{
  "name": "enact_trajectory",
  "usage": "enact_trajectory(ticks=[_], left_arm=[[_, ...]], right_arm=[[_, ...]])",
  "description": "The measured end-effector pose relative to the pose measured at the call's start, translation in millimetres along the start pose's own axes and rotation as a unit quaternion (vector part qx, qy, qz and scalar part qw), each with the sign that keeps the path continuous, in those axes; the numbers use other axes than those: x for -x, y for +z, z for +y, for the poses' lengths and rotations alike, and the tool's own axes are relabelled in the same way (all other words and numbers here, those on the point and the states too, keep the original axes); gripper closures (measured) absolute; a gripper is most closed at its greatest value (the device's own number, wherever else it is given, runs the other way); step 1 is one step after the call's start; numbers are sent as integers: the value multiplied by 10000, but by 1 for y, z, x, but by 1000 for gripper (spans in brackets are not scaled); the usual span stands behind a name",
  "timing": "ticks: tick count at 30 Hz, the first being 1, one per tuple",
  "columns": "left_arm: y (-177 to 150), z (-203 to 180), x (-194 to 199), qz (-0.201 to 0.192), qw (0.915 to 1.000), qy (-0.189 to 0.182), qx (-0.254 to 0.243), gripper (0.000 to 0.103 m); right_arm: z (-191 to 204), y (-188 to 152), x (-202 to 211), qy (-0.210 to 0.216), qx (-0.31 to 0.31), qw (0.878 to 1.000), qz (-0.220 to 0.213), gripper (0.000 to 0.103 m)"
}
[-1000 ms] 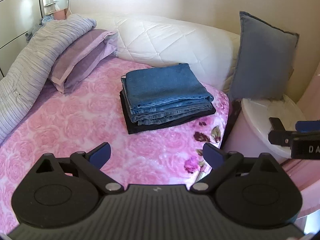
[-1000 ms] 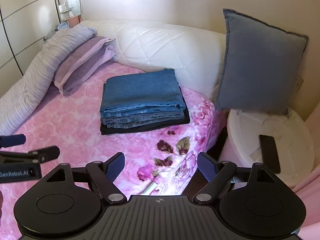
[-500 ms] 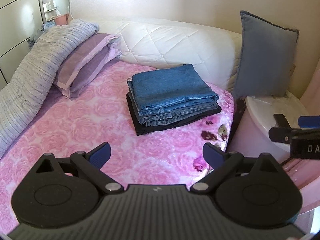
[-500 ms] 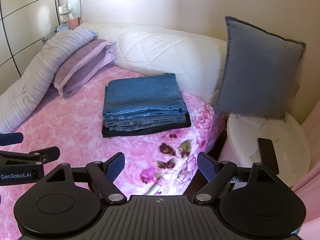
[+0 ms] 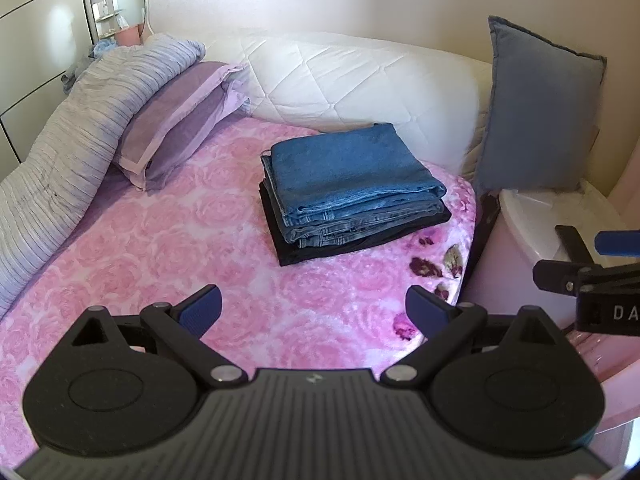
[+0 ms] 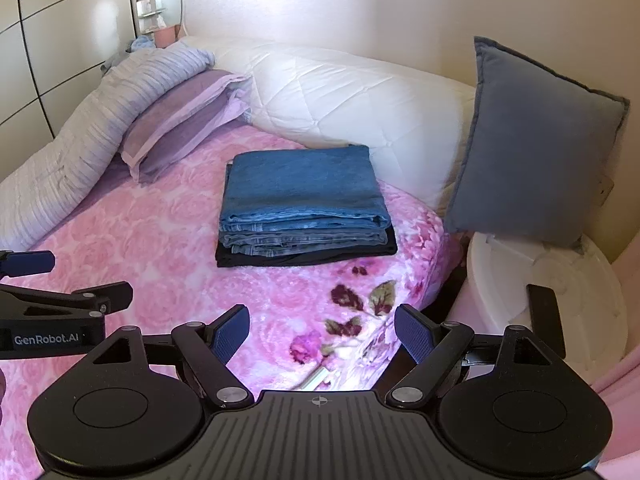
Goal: Fold clothes
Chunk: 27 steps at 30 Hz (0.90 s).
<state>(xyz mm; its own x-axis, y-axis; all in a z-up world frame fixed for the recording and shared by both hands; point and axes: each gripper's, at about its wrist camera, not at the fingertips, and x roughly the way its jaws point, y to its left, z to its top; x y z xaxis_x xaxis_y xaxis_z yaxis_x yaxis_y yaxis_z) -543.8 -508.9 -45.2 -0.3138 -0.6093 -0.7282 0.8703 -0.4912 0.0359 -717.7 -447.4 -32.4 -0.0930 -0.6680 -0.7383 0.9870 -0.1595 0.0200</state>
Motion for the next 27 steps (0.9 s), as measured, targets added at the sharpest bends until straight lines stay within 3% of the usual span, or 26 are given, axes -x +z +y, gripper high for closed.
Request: enact_trajectory(ticks=[27], left_arm=[[1, -2, -14, 99, 9998, 79, 131, 6]], right_arm=[[-7, 3, -13, 78, 103, 9999, 113, 20]])
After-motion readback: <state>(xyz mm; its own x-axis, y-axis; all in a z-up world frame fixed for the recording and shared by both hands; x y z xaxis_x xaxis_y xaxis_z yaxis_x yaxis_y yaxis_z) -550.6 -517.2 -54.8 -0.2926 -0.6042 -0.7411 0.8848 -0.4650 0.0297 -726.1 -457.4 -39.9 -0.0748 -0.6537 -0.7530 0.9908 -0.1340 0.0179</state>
